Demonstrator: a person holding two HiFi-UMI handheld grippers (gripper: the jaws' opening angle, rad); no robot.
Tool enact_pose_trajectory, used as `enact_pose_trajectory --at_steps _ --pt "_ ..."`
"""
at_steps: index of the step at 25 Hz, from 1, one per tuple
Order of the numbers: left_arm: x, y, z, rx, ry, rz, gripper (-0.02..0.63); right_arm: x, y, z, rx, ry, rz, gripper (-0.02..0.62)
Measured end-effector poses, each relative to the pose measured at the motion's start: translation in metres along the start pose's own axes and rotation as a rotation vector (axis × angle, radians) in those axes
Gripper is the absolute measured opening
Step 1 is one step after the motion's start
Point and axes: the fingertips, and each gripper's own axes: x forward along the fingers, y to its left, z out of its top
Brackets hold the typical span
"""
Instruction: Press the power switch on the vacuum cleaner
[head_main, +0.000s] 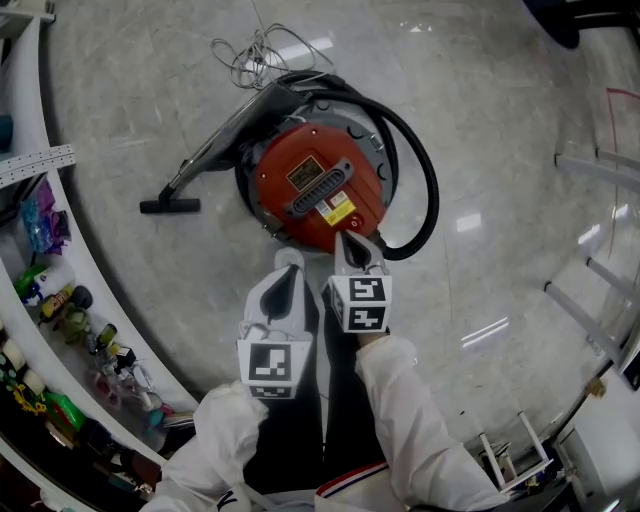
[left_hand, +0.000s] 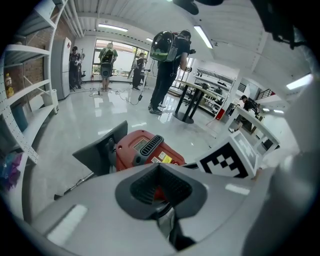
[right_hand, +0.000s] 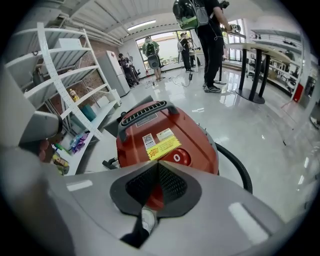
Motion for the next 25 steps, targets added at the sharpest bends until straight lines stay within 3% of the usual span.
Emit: enact_pose_trajectory --at_steps 15,25 --pt "-0.018 0.000 0.001 0.002 -0.012 0.008 0.000 -0.002 -0.001 -0.002 -0.007 0.054 -0.013 0.000" --pt "-0.062 0.008 0.039 0.049 -0.061 0.034 0.000 -0.064 0.004 0.047 -0.048 -0.012 -0.021 0.000"
